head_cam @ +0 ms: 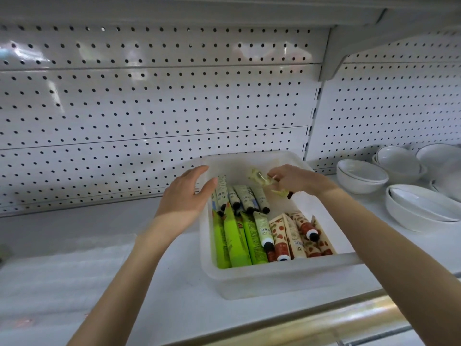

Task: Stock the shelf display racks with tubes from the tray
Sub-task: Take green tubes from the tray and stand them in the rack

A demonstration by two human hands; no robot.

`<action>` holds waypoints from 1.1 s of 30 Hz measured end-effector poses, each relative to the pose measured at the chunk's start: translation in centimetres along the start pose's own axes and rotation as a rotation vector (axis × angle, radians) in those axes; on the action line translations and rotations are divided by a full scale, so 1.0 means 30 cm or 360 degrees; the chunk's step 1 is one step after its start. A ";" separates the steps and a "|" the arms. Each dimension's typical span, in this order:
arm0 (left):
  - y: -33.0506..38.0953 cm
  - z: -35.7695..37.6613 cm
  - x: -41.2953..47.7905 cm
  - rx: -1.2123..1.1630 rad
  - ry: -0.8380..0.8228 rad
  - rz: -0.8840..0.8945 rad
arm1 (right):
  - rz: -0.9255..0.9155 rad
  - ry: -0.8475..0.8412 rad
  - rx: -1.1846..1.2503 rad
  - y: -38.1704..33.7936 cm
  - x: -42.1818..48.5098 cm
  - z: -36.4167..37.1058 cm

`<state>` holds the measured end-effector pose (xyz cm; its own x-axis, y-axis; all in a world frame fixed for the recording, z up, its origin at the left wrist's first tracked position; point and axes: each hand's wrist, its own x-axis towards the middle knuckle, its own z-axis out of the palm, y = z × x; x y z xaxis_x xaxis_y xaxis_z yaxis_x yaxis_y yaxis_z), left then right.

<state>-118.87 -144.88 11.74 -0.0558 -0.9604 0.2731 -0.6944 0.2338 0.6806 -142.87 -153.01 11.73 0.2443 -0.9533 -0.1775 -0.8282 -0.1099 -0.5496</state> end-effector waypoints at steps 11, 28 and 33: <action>0.070 0.050 0.058 -0.0479 0.0053 0.0204 | -0.0447 -0.0534 0.1246 -0.101 -0.032 0.023; 0.010 0.045 0.042 -0.0922 0.0212 0.0203 | 0.0021 -0.0697 -0.0439 -0.066 -0.052 0.056; -0.001 0.043 0.033 -0.0939 0.0236 0.0205 | 0.0013 -0.0686 -0.0717 -0.081 -0.062 0.097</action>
<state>-119.81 -146.02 11.11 0.0170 -0.8975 0.4407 -0.1729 0.4315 0.8854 -139.86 -150.14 11.02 0.3408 -0.7658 -0.5453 -0.9394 -0.3005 -0.1652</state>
